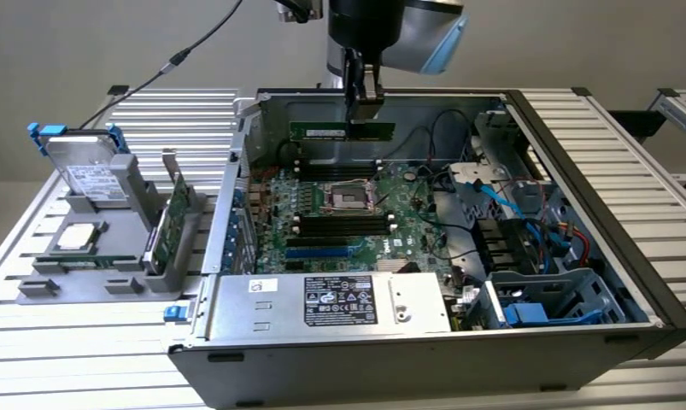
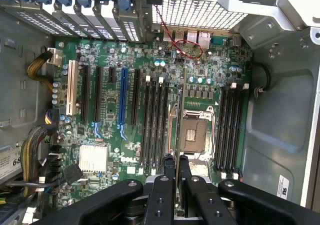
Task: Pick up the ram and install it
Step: 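Insert the ram into the slot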
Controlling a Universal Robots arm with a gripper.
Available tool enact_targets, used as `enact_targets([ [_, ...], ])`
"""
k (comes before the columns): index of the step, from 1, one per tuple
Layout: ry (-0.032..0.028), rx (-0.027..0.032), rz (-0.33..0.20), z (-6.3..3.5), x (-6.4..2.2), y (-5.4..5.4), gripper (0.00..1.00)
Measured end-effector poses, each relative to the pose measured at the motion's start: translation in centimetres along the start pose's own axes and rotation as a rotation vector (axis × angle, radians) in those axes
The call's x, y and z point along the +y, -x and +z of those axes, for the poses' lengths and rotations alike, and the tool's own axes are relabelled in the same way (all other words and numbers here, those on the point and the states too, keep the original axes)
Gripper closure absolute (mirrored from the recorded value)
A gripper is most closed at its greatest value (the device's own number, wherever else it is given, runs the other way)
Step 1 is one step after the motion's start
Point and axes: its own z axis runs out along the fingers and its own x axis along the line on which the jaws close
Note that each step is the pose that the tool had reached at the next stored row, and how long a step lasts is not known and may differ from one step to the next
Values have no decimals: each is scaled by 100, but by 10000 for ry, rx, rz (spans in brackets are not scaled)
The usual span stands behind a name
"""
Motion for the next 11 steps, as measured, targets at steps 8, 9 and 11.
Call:
enact_targets([
  [8, -7, 2, -1, 94, 7, -2, 86],
  [9, -7, 2, -1, 114, 7, -5, 86],
  [11, -7, 2, 0, 149, 8, -17, 86],
])
